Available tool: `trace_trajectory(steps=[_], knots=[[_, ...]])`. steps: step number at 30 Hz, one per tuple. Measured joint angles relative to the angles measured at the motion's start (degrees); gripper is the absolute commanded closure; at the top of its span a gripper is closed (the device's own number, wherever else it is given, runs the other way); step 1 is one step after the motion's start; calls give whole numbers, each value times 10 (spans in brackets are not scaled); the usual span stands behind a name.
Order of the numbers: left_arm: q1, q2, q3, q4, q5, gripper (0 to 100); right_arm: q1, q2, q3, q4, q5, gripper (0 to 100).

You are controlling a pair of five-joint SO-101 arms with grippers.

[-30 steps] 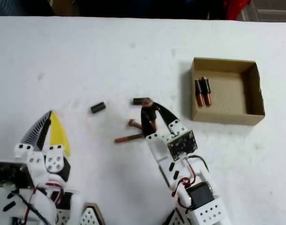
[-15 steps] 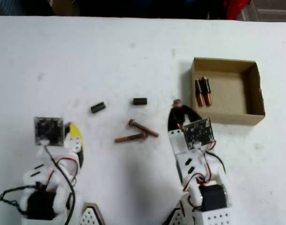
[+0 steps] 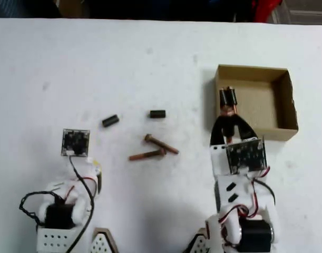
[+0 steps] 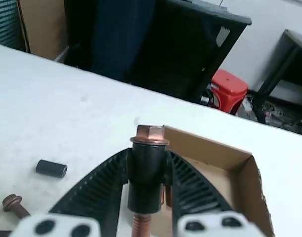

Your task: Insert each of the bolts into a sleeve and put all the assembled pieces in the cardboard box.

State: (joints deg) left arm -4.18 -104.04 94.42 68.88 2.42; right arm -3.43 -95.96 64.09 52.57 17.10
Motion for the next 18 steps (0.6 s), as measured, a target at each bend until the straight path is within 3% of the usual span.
trace_trajectory(steps=[18], knots=[[0,0,27,39,0,980,59,505,-256,1,0,982]])
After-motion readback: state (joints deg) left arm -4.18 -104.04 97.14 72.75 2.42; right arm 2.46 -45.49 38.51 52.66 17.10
